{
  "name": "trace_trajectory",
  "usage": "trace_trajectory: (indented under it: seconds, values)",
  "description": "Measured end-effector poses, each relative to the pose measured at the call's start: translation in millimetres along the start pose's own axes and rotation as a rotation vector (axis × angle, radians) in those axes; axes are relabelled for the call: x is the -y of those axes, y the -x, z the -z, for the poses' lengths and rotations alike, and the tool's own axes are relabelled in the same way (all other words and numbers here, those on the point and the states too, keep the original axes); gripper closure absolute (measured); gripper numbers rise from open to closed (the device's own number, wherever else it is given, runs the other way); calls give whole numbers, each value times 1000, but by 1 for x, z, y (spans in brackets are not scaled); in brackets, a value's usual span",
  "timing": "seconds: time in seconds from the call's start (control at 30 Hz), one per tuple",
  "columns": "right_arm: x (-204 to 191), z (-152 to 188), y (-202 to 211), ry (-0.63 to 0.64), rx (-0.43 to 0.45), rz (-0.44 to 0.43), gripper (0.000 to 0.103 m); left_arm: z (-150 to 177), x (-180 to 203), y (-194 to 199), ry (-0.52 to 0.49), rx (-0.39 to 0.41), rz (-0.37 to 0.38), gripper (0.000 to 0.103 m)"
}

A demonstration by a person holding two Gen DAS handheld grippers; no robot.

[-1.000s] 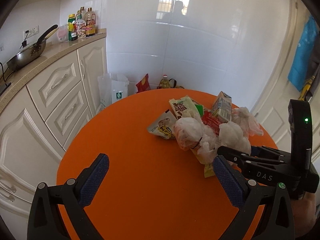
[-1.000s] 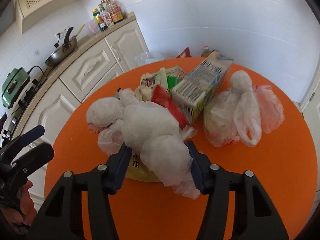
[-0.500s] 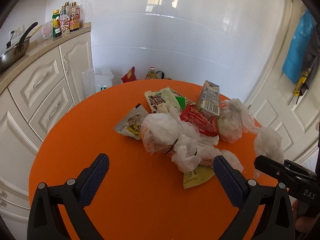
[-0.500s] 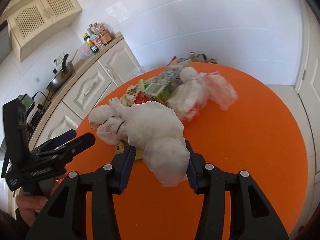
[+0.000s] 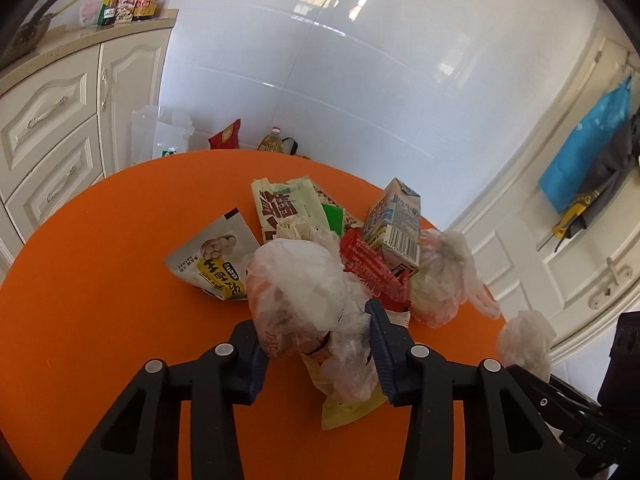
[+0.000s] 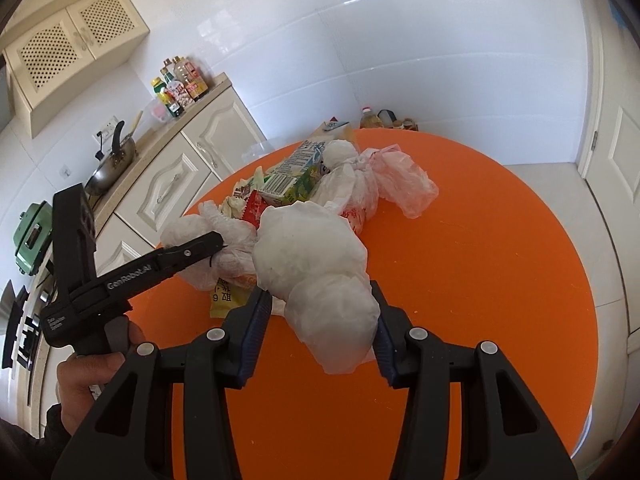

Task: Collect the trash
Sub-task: 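Grasp a white plastic bag with the left tool while the right tool grasps another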

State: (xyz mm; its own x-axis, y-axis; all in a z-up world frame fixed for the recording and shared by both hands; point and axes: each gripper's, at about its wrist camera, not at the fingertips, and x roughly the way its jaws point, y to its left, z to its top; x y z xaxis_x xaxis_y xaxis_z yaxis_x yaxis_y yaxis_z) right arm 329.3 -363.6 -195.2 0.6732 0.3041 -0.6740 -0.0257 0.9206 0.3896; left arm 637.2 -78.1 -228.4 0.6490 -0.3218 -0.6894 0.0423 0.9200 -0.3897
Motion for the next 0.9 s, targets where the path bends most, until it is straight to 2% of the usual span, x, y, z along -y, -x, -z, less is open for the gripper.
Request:
trace_trajectory:
  seconds: [0.47,0.7,0.9]
  values:
    - [-11,8,35,0,56,-1,57,0,4,76,-162,177,28,68]
    - [-8,18,77,-1,122,23,57,40,19,114,-231,196,88,68]
    - [3,30,112,-18,172,44,59,48,39,120,-272,187,135,69]
